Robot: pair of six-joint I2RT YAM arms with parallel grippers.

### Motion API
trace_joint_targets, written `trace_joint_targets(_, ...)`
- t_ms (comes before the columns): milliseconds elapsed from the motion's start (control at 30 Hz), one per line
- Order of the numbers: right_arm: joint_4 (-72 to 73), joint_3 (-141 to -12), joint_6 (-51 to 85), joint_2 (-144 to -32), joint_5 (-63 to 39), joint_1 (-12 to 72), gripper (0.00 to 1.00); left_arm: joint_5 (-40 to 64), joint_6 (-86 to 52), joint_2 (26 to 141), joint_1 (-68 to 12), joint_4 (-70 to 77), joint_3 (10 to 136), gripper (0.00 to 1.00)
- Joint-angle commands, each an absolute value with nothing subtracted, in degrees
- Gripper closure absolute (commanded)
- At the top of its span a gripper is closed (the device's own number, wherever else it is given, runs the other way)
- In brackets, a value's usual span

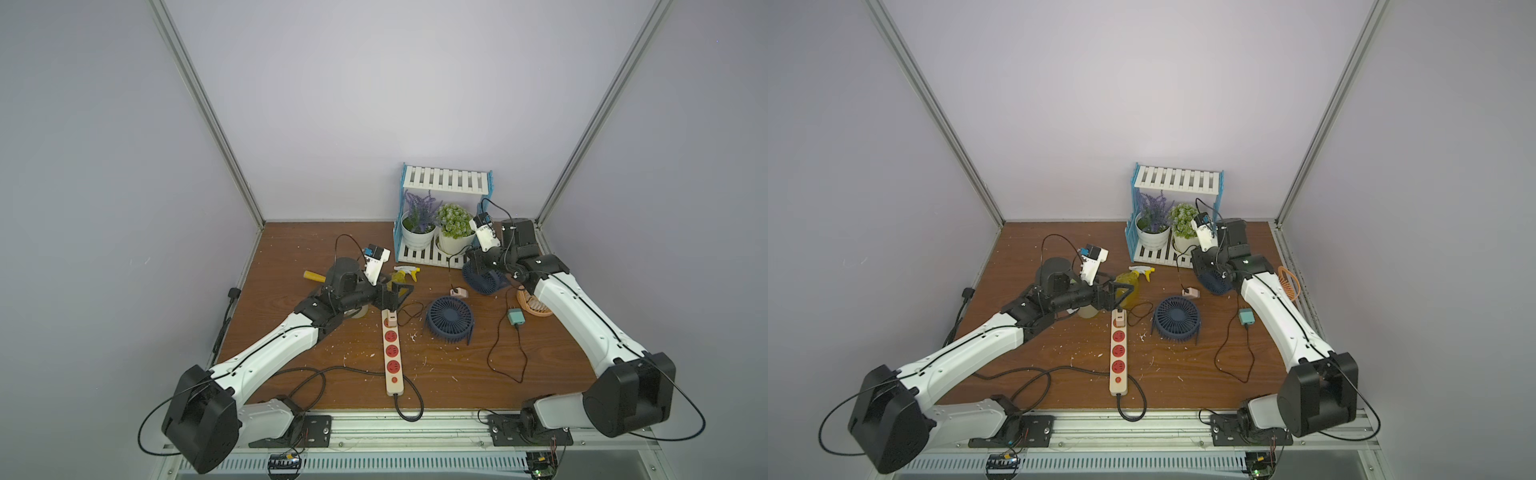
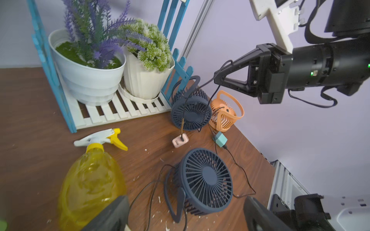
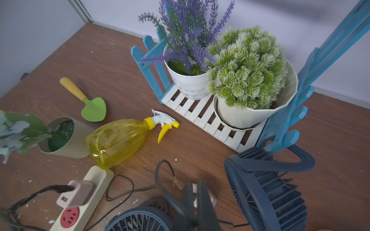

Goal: Plug the desk fan into the power strip
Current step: Pick up the plug from the center of the board.

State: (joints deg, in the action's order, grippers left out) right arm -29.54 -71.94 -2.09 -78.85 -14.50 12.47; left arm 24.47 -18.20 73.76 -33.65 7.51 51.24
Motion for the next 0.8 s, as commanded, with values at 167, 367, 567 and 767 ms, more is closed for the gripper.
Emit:
trace_joint_targets(167,-23.9,-71.0,-2.0,-76.3,-24.2,12.6,1.0,27.3,-17.3,86.3,-35.1,18.9,61.5,0.11)
trace_joint_targets(367,-21.9,-71.1,-1.3,-76.3,-26.4,12.6,1.0,28.0,-15.3,95.6,-36.5,18.9,68.0,0.1)
trace_joint_targets(567,-21.1,-70.9,-0.7,-76.1,-27.4,12.6,1.0,29.6,-17.9,103.6,-37.4,20.5,73.0,0.13)
trace_joint_targets(767,-19.9,-70.1,-0.2,-75.8,-27.3,12.6,1.0,31.5,-19.2,111.2,-38.9,20.5,77.7,0.21)
